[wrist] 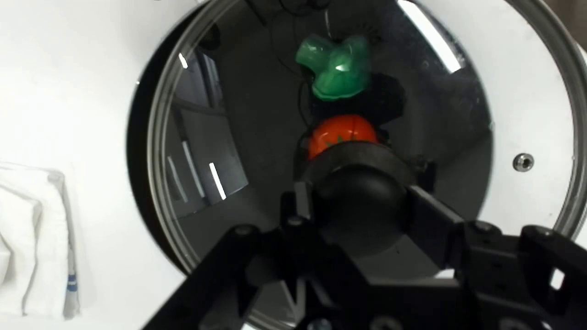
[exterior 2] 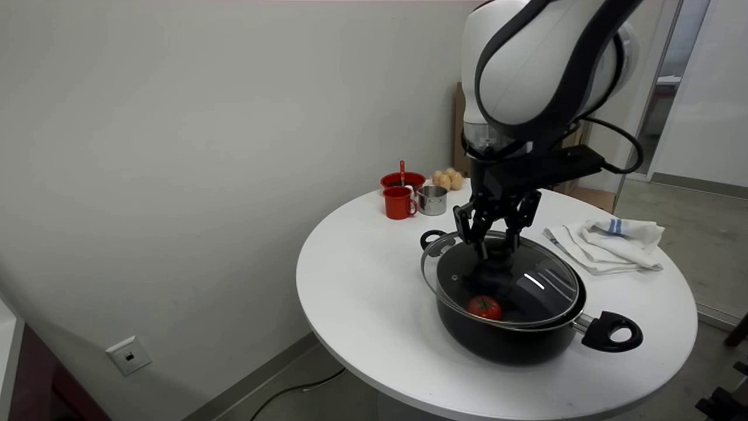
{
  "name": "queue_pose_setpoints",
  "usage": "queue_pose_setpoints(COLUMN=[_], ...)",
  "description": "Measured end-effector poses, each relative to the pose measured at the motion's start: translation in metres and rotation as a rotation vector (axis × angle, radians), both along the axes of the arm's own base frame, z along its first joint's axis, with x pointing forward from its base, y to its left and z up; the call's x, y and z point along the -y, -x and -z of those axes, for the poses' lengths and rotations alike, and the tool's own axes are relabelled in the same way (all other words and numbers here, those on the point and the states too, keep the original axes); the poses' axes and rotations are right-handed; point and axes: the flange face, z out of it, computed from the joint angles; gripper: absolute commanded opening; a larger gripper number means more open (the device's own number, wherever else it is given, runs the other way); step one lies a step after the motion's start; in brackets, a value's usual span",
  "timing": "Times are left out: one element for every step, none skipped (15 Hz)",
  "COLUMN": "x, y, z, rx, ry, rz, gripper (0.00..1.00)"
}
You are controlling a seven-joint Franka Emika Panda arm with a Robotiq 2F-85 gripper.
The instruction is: Take the lid off the pot and put it on the table, take the toy tomato out of the pot and put it on the table, then use the towel to wipe the table
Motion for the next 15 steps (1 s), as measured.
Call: queue_pose_setpoints(x=[-0.007, -0.013, -0.018, -0.023, -0.028, -0.032, -0.037, -0.041, -0.045, -0.050, -0.055, -0.061, -0.068, -0.076, -0.085], y=[0.001, 0.002, 0.004, 0.005, 0.005, 0.003, 0.000, -0.006, -0.013, -0.022, -0.031, -0.040, -0.049, -0.058, -0.066], z=[-0.007, -0.014, -0.022, -0.029, -0.036, -0.043, -0.050, -0.059, -0.069, -0.080, -0.091, -0.101, -0.110, -0.117, -0.122], rx=[0.000, 0.000, 0.001, 0.002, 0.003, 0.003, 0.002, 0.000, -0.001, 0.000, 0.002, 0.003, 0.003, 0.002, -0.001], ry=[-0.014, -0.026, -0.035, -0.042, -0.049, -0.056, -0.063, -0.072, -0.077, -0.081, -0.084, -0.086, -0.088, -0.091, -0.094], rz=[-0.003, -0.009, -0.015, -0.023, -0.030, -0.041, -0.051, -0.065, -0.079, -0.094, -0.107, -0.118, -0.128, -0.137, -0.148], gripper=[0.26, 0.26, 0.26, 0.26, 0.26, 0.26, 0.26, 0.26, 0.26, 0.26, 0.26, 0.26, 0.26, 0.26, 0.26])
